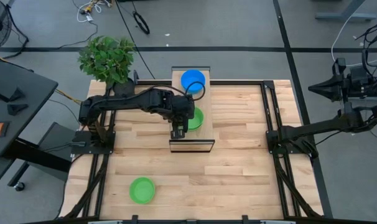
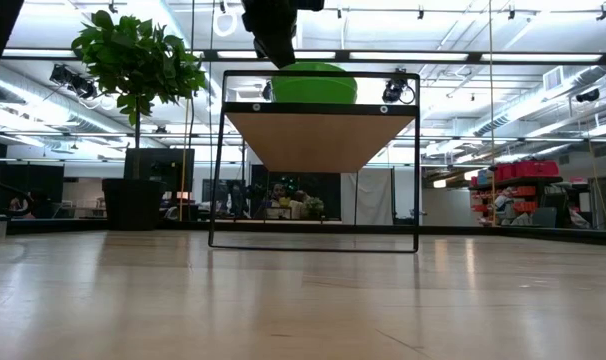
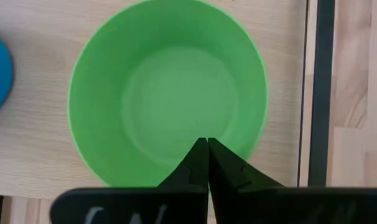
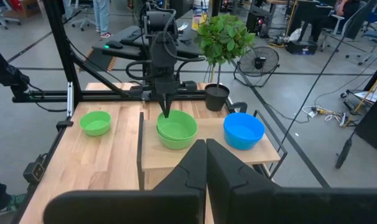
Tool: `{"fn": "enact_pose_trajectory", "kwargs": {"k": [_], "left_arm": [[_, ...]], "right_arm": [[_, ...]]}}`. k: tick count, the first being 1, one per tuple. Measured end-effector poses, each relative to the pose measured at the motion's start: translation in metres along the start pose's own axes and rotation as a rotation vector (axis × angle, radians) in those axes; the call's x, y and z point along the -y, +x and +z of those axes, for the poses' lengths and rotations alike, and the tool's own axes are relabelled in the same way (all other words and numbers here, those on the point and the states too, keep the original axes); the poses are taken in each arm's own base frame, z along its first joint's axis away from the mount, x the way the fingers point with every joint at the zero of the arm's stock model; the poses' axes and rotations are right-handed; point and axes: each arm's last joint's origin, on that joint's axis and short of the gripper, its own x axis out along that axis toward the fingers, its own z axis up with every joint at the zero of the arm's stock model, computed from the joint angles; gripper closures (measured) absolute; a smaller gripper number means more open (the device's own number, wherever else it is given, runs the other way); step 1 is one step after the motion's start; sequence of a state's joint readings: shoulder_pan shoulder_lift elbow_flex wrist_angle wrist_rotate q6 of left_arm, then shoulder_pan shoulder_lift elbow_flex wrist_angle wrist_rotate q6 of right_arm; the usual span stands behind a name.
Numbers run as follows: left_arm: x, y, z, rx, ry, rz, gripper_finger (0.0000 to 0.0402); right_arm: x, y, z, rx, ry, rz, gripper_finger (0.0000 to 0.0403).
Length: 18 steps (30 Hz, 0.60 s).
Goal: Pick & Place Mini bowls
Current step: Stack the top green bowl on the green bowl on the shelf
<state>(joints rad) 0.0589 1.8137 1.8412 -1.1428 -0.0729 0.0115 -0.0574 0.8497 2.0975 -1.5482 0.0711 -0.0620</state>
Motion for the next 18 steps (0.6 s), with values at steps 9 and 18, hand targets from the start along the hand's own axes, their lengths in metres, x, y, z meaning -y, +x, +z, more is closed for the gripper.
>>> {"fn": "enact_pose_trajectory", "kwargs": {"k": [9, 18], "left_arm": [[0.0026, -0.0002, 0.0003, 0.003, -0.013, -0.005, 0.0401], [0.0045, -0.0002, 0.0, 0.0, -0.02, -0.075, 0.0401]], "right_arm": [[0.0, 0.0, 0.0, 0.0, 0.0, 0.0, 0.0396], [0.0, 0.0, 0.0, 0.0, 0.0, 0.0, 0.0396]]}}
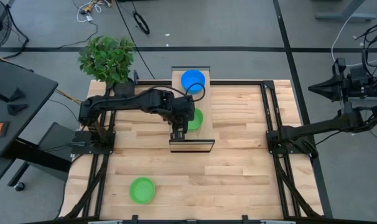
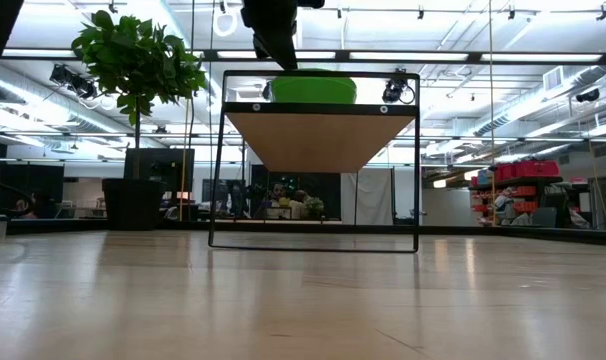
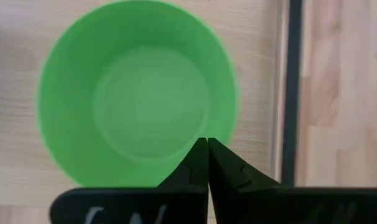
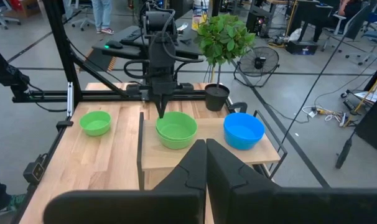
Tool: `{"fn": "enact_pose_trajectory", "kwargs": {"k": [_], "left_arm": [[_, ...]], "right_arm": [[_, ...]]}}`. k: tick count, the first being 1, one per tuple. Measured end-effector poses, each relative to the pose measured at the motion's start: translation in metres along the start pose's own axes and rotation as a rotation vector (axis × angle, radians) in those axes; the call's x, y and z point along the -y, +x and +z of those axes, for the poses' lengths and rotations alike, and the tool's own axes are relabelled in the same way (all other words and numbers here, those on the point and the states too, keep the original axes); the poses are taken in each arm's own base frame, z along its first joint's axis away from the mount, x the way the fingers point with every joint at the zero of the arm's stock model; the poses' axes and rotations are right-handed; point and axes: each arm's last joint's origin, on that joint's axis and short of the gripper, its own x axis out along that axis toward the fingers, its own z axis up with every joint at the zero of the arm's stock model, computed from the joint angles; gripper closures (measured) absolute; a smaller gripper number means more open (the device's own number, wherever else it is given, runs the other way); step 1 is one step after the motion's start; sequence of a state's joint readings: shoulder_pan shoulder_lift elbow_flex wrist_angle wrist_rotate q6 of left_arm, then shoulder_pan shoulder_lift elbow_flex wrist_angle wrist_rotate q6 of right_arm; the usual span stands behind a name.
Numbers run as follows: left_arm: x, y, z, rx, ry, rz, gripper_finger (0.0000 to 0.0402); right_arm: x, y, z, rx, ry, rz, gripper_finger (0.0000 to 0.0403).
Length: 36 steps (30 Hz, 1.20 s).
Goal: Pick & Place Mini bowls
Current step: Stack the top green bowl on the green bowl on the shelf, then stack the green bowl on the green bowl on the shelf
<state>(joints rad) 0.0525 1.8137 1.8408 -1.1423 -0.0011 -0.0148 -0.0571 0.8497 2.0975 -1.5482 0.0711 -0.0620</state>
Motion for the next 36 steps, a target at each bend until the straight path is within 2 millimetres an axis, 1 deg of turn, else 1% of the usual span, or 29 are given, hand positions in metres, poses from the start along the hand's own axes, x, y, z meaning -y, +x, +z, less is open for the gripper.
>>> {"fn": "enact_pose_trajectory", "kwargs": {"k": [8, 14, 19, 23, 26, 29, 33, 36], "left_arm": [[-0.001, 0.0, 0.002, 0.019, -0.001, 0.02, 0.0401], [-0.001, -0.009, 0.001, 0.044, 0.004, 0.026, 0.0401], [-0.002, -0.029, -0.004, 0.079, 0.024, 0.04, 0.0401], [0.002, -0.044, -0.01, 0.094, 0.034, 0.034, 0.0401], [0.01, -0.053, -0.015, 0.087, 0.055, 0.023, 0.0401], [0.022, -0.06, -0.022, 0.066, 0.088, 0.004, 0.0401], [0.043, -0.068, -0.031, 0.039, 0.143, -0.046, 0.0401], [0.06, -0.07, -0.036, 0.018, 0.182, -0.094, 0.0401]], "right_arm": [[0.0, 0.0, 0.0, 0.0, 0.0, 0.0, 0.0396], [0.0, 0.0, 0.0, 0.0, 0.0, 0.0, 0.0396], [0.0, 0.0, 0.0, 0.0, 0.0, 0.0, 0.0396], [0.0, 0.0, 0.0, 0.0, 0.0, 0.0, 0.0396], [0.0, 0.0, 0.0, 0.0, 0.0, 0.0, 0.0396], [0.0, 0.0, 0.0, 0.0, 0.0, 0.0, 0.0396], [0.0, 0.0, 0.0, 0.0, 0.0, 0.0, 0.0396], [0.0, 0.0, 0.0, 0.0, 0.0, 0.0, 0.0396]]}}
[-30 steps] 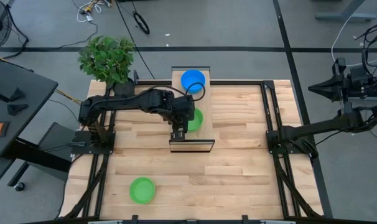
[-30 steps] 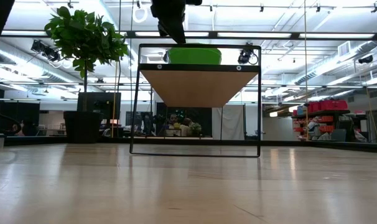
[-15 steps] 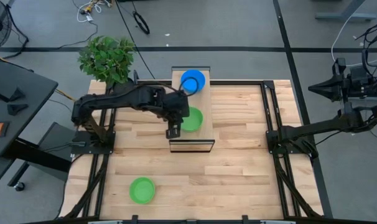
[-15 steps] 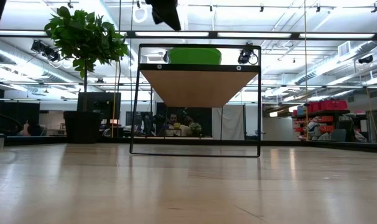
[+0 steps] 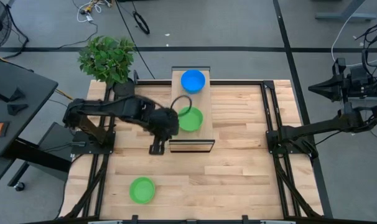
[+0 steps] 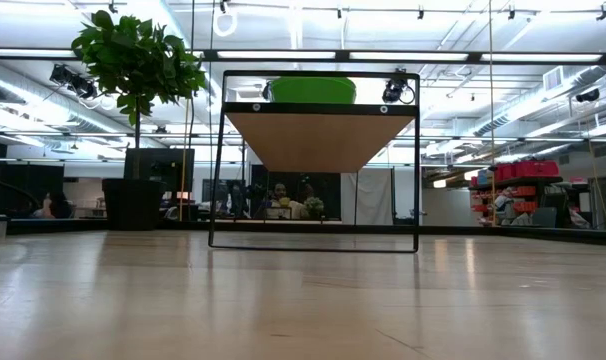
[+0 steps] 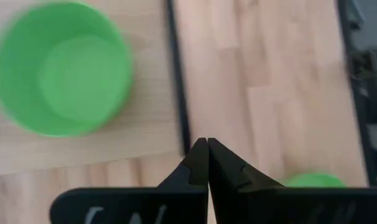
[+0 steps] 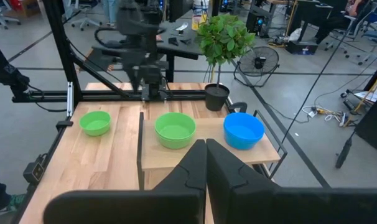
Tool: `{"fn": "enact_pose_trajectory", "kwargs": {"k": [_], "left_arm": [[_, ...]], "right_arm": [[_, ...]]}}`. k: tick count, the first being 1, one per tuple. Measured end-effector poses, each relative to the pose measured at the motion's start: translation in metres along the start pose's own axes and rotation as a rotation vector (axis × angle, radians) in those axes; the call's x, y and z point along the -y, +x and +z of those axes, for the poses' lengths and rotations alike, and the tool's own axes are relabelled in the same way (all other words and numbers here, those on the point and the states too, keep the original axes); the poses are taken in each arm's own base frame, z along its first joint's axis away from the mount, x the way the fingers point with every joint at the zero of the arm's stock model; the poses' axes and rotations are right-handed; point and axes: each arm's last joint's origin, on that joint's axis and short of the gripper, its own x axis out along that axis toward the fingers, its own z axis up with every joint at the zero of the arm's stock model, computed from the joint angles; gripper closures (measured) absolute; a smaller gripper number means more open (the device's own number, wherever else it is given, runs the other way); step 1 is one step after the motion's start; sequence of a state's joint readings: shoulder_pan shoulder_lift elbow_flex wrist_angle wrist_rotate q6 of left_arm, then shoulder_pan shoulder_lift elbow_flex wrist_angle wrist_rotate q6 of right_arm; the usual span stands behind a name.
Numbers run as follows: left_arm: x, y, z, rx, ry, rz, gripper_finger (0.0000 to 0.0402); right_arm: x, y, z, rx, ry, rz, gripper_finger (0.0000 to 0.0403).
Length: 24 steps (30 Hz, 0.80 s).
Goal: Pick & Place Mini bowls
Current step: Stack the green bowl on the green bowl on the shelf
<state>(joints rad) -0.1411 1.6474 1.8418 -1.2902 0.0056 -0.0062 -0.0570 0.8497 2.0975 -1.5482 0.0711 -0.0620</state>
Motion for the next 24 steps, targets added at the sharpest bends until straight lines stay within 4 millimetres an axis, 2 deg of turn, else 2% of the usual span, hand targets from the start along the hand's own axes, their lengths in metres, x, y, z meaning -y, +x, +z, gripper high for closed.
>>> {"fn": "enact_pose_trajectory", "kwargs": {"k": [9, 14, 17, 24], "left_arm": [[0.049, -0.001, -0.006, -0.024, 0.125, -0.086, 0.0401], [0.07, 0.017, -0.01, 0.034, 0.127, -0.123, 0.0401], [0.078, 0.022, -0.02, 0.064, 0.111, -0.185, 0.0401], [0.096, 0.04, -0.06, 0.01, 0.109, -0.237, 0.0401]], "right_arm": [[0.0, 0.0, 0.0, 0.0, 0.0, 0.0, 0.0396], [0.0, 0.0, 0.0, 0.0, 0.0, 0.0, 0.0396], [0.0, 0.0, 0.0, 0.0, 0.0, 0.0, 0.0396], [0.0, 0.0, 0.0, 0.0, 0.0, 0.0, 0.0396]]}}
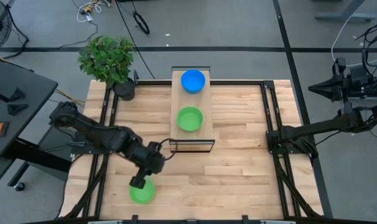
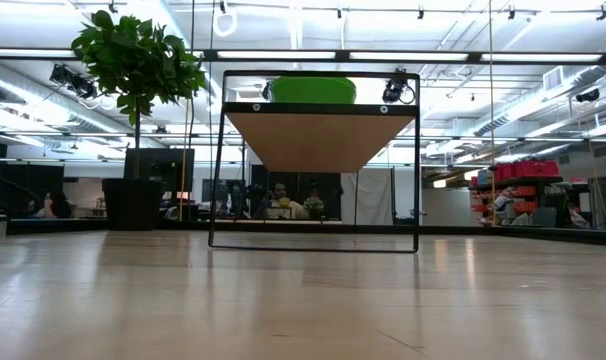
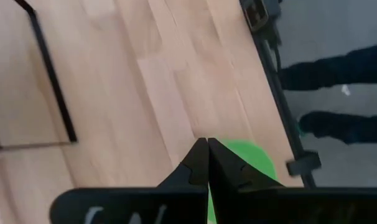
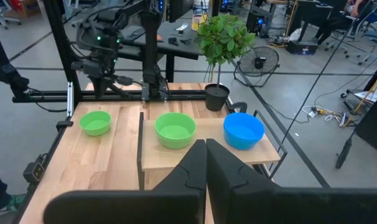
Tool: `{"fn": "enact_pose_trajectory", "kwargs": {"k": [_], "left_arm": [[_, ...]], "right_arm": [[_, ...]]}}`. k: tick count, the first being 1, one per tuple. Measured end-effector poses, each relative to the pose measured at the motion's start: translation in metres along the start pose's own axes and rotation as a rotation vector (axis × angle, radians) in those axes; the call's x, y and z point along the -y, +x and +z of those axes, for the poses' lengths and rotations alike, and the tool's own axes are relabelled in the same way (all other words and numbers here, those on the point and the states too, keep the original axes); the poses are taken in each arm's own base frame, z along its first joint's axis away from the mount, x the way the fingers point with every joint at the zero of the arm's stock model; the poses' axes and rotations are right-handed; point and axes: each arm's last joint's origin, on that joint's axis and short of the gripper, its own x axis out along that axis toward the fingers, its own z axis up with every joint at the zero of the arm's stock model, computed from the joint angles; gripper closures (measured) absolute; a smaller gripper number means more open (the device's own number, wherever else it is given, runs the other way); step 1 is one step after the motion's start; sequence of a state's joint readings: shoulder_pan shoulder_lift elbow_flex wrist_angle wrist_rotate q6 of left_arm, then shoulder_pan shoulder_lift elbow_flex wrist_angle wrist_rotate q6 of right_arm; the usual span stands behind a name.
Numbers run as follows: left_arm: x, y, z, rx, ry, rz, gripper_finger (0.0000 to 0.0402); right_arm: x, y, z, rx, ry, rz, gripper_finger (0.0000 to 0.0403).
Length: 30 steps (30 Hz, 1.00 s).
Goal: Pick & Place Mini bowls
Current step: Stack the green bowl on the green bowl on the shelf
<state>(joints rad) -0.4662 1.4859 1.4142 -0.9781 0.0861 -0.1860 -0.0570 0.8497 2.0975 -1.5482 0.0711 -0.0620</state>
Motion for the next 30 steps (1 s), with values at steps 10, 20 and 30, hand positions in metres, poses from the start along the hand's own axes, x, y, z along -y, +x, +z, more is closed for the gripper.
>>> {"fn": "enact_pose_trajectory", "kwargs": {"k": [10, 20, 30], "left_arm": [[0.008, 0.014, -0.052, -0.025, -0.107, -0.025, 0.0401], [0.006, 0.021, -0.101, -0.084, -0.293, -0.02, 0.0401], [0.007, 0.029, -0.125, -0.124, -0.504, -0.002, 0.0401]], "right_arm": [[0.0, 0.0, 0.0, 0.0, 0.0, 0.0, 0.0396], [0.0, 0.0, 0.0, 0.0, 0.0, 0.0, 0.0396], [0.0, 0.0, 0.0, 0.0, 0.0, 0.0, 0.0396]]}}
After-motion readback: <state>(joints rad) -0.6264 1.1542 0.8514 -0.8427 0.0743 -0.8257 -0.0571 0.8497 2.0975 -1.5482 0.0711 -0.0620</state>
